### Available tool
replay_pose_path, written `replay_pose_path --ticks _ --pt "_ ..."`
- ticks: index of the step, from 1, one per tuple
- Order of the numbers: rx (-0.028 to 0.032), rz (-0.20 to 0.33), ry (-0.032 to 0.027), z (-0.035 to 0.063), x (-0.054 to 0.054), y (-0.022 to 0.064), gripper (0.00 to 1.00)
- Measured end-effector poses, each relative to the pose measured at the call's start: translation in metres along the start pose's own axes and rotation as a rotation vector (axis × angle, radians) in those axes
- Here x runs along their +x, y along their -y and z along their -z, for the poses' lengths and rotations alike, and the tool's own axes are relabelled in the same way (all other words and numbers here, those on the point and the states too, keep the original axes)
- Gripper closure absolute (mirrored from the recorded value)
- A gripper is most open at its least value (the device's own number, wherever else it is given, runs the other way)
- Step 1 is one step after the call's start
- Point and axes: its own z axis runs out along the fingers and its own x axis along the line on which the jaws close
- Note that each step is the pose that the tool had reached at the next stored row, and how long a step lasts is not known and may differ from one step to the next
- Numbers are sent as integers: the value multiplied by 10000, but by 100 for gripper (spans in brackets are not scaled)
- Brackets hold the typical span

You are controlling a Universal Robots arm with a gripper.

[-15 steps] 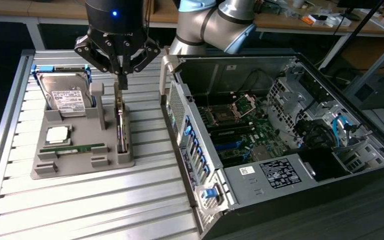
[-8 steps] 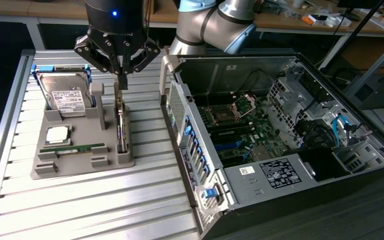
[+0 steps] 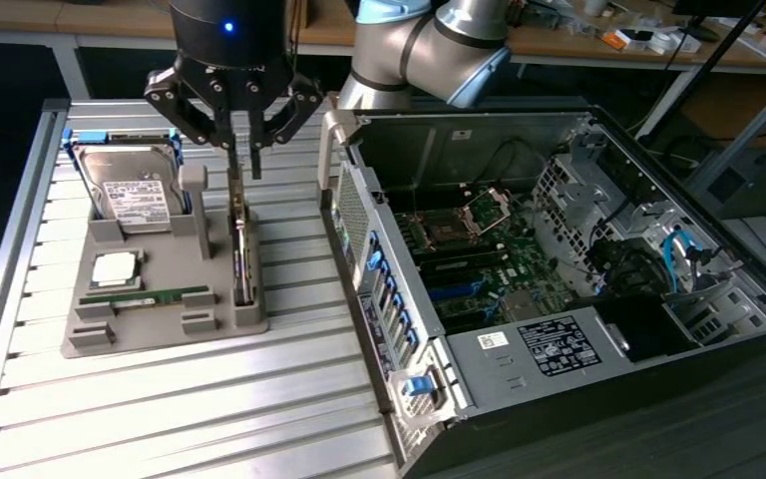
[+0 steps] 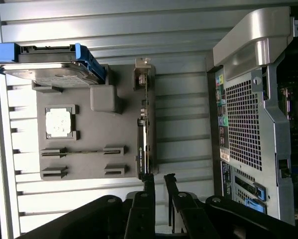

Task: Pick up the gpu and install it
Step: 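Pick up the gpu and move the gpu toward the slot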

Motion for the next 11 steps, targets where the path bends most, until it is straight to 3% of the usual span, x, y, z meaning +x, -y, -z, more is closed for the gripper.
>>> replay_pose_path --ticks 2,3,4,11 --pt "0 0 0 0 0 0 71" --pt "0 0 0 0 0 0 64" --pt "0 0 0 0 0 0 52" --pt "0 0 0 0 0 0 52"
